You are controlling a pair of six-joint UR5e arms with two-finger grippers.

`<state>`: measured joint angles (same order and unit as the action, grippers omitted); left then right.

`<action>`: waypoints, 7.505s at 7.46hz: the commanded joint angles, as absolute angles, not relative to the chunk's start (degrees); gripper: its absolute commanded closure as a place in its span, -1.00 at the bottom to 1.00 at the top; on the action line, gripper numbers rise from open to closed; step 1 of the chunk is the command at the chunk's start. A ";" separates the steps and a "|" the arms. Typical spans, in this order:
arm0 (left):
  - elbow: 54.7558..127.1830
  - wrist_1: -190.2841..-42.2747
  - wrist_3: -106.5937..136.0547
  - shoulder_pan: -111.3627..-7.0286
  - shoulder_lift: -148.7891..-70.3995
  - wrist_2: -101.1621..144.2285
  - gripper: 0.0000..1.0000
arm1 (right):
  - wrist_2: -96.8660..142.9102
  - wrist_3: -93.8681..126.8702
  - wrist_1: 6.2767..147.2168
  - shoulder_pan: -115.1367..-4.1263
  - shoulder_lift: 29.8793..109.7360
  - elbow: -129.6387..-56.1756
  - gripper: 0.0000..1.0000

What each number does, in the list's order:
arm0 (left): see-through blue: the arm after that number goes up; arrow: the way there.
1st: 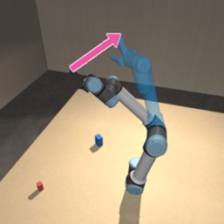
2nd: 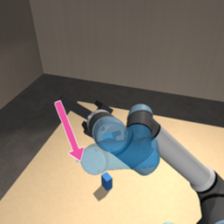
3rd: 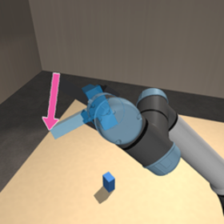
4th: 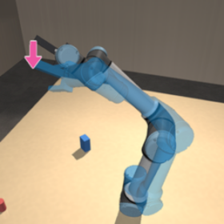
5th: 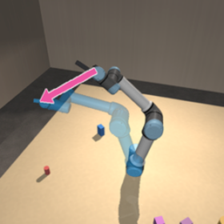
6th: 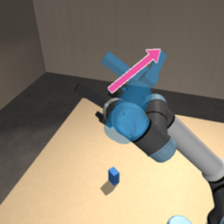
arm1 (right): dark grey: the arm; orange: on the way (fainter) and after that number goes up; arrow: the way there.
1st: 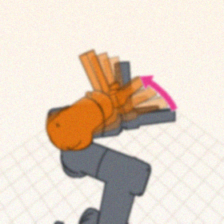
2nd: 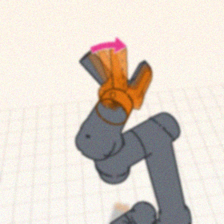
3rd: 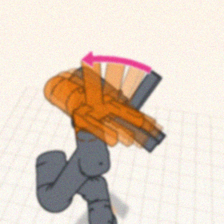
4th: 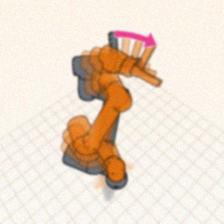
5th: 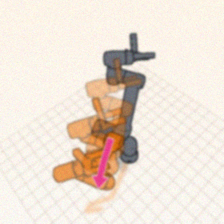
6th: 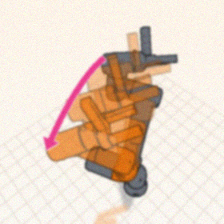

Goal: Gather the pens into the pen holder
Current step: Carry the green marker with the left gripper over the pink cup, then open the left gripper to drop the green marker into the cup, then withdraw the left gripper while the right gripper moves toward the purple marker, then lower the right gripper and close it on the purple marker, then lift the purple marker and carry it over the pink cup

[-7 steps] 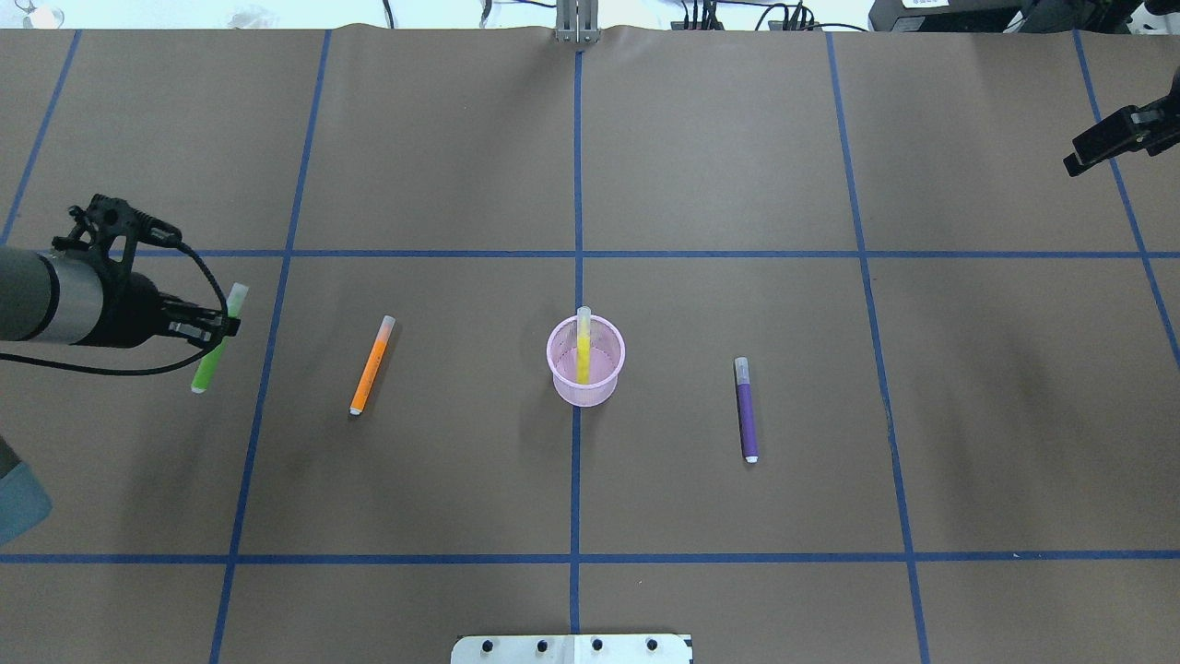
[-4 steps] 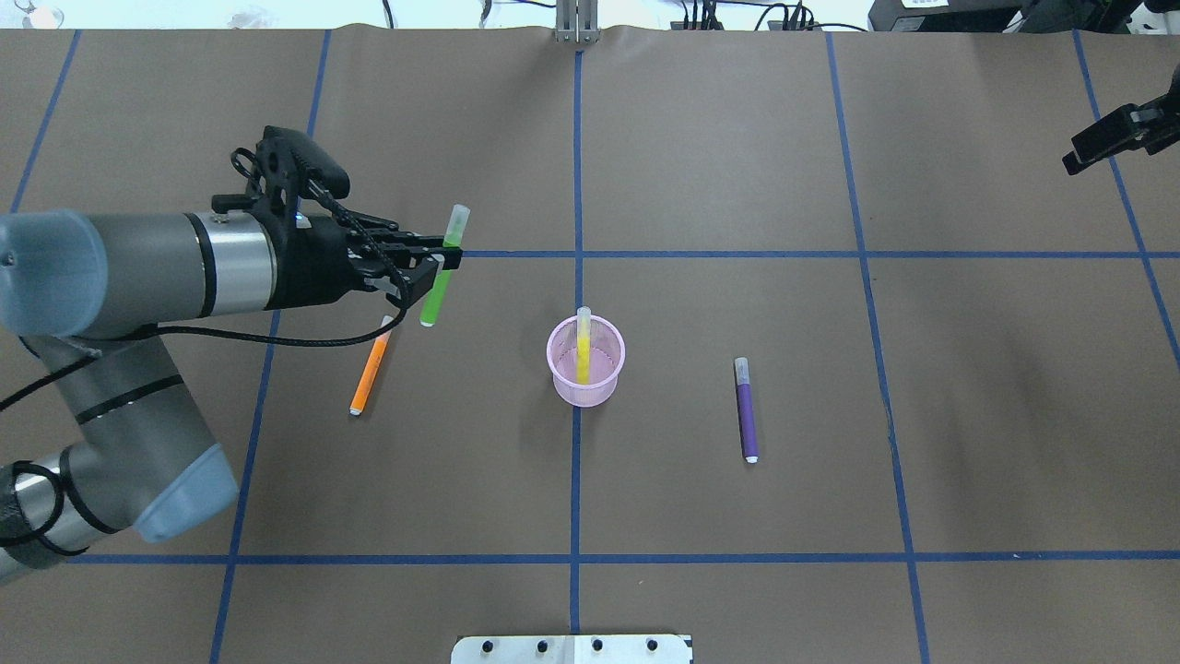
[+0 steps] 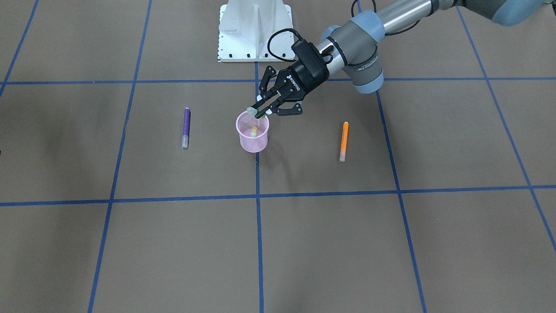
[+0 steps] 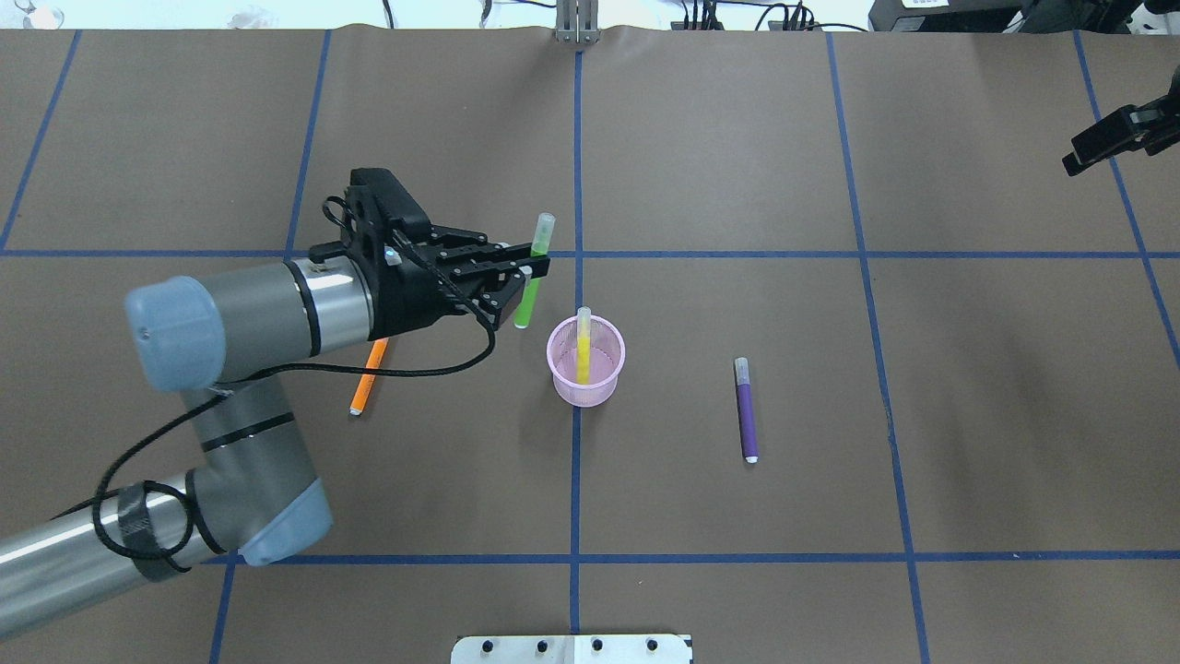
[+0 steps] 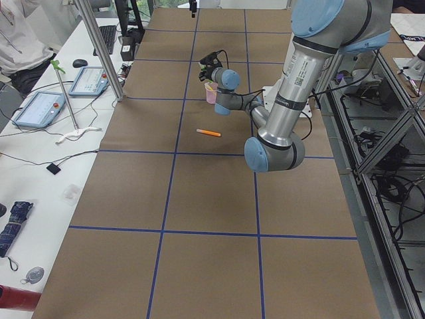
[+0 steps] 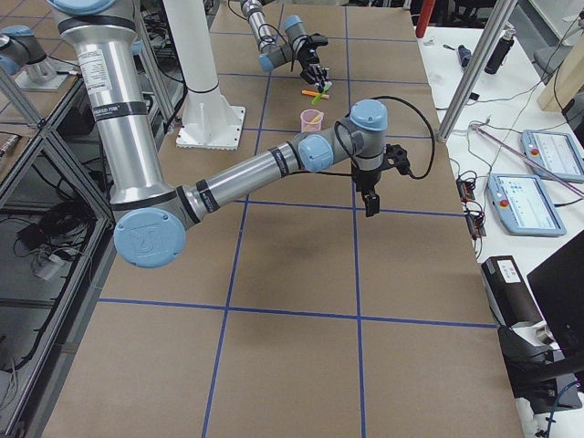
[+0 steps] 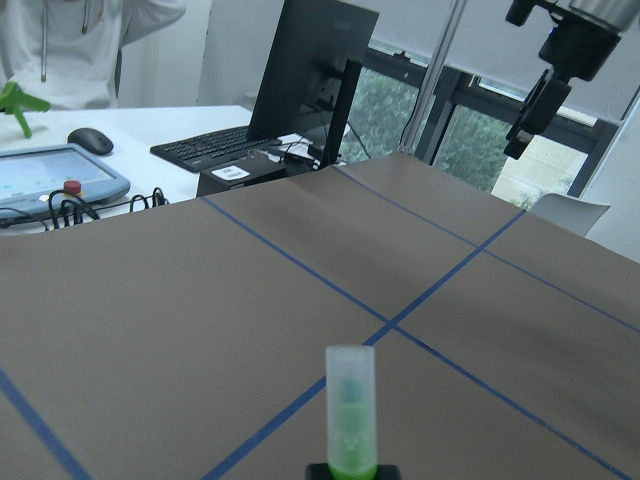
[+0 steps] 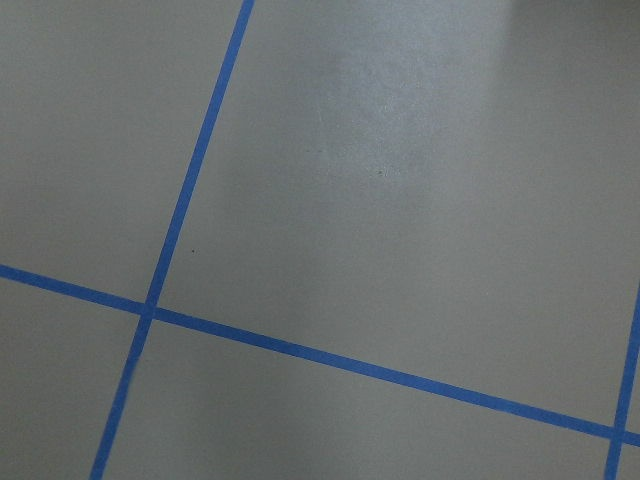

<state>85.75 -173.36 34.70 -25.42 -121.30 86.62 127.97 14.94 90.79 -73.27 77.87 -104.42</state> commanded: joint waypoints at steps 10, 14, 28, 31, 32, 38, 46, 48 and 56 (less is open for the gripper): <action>86.44 -166.54 34.19 -23.89 -122.88 85.66 -0.99 | 128.06 17.04 90.79 -73.13 76.91 -104.76 -1.00; 111.90 -122.93 34.28 -31.18 -115.33 98.22 -0.98 | 127.27 35.52 81.70 -66.91 76.99 -106.79 -1.00; 129.29 -82.09 26.89 -55.55 -100.46 122.17 -1.00 | 88.95 74.09 79.80 -25.67 71.89 -107.40 -0.88; 129.20 -83.05 27.42 -55.37 -100.55 122.08 -1.00 | 89.03 73.83 79.72 -23.91 71.98 -106.53 -0.35; 129.20 -83.14 27.42 -55.28 -100.55 122.08 -1.00 | 89.12 73.74 79.54 -23.21 71.98 -106.35 -0.25; 129.46 -83.14 27.42 -55.28 -100.46 121.99 -1.00 | 89.74 73.21 79.45 -22.24 72.42 -105.82 0.21; 129.29 -83.14 27.42 -55.28 -100.46 121.99 -1.00 | 90.09 73.48 79.45 -22.15 71.89 -105.12 1.00; 129.20 -83.14 27.42 -55.20 -100.46 121.99 -1.00 | 88.87 73.48 79.54 -23.37 71.98 -108.00 1.00; 127.97 -83.14 27.51 -55.11 -100.55 122.17 -1.00 | 50.74 83.91 79.37 -16.01 54.87 -105.42 1.00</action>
<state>128.33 -83.15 27.51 -55.11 -100.55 122.17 55.27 81.77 79.60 -17.81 58.50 -108.87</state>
